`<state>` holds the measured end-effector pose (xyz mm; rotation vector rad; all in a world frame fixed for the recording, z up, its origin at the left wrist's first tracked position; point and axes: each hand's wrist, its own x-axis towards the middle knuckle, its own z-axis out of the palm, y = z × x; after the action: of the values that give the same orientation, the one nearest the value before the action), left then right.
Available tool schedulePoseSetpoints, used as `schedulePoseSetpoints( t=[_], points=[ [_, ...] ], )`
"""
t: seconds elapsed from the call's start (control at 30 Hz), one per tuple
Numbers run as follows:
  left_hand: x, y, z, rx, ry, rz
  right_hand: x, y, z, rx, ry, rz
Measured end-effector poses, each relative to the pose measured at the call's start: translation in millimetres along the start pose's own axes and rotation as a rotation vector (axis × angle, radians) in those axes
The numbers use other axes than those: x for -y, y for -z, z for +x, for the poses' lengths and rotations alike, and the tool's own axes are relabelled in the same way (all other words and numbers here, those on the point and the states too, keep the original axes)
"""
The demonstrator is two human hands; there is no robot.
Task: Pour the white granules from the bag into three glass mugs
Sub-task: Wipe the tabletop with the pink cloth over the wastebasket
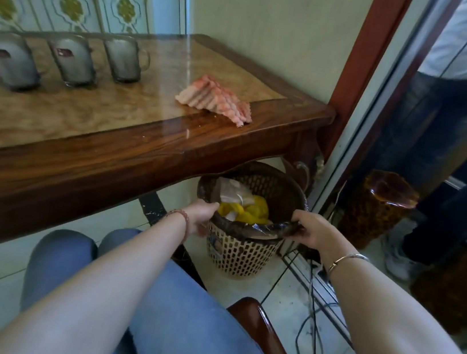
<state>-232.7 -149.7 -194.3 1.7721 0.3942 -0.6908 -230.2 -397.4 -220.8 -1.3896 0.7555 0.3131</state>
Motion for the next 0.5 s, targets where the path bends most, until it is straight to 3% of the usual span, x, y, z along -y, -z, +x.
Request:
schedulePoseSetpoints(
  t=[0.17, 0.37, 0.5],
  points=[
    [6, -1, -11, 0.069, 0.044, -0.310, 5, -3, -22, -0.003, 0.058, 0.009],
    [-6, -7, -29, 0.014, 0.056, -0.448, 17, -7, -32, -0.111, 0.165, -0.062],
    [-10, -8, -34, -0.060, 0.069, -0.440, 32, -20, -31, -0.262, 0.266, -0.450]
  ],
)
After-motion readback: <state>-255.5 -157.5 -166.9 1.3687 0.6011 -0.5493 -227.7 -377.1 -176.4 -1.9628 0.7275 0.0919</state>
